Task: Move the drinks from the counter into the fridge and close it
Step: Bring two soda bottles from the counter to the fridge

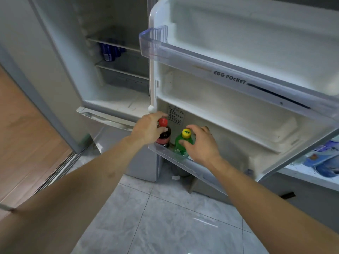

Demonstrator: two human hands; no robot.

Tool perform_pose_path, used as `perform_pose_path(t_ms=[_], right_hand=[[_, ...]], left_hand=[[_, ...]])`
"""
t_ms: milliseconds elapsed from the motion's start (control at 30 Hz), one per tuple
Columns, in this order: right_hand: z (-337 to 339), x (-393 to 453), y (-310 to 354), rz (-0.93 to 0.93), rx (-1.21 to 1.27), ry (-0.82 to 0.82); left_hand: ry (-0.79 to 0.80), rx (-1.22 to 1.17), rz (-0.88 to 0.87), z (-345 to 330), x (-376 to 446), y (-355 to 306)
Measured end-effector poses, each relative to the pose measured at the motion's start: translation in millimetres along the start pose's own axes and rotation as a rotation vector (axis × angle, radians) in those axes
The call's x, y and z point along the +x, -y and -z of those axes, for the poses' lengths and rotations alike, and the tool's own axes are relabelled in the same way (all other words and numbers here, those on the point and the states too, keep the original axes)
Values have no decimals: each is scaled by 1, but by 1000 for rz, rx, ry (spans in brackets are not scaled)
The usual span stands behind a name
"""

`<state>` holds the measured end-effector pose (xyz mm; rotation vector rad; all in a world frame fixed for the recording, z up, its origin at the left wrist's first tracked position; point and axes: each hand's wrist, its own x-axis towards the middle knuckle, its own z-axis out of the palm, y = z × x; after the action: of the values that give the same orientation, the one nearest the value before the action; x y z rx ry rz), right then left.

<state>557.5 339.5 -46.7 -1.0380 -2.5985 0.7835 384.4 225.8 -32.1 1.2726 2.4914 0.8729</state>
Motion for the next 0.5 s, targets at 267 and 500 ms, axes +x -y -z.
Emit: perform_pose_path(t_ms=[267, 500], right_hand=[[-13, 2, 6, -164, 15, 115], [-23, 13, 24, -165, 189, 107]], left_hand=[[-5, 11, -13, 2, 4, 4], [-14, 35, 2, 0, 2, 1]])
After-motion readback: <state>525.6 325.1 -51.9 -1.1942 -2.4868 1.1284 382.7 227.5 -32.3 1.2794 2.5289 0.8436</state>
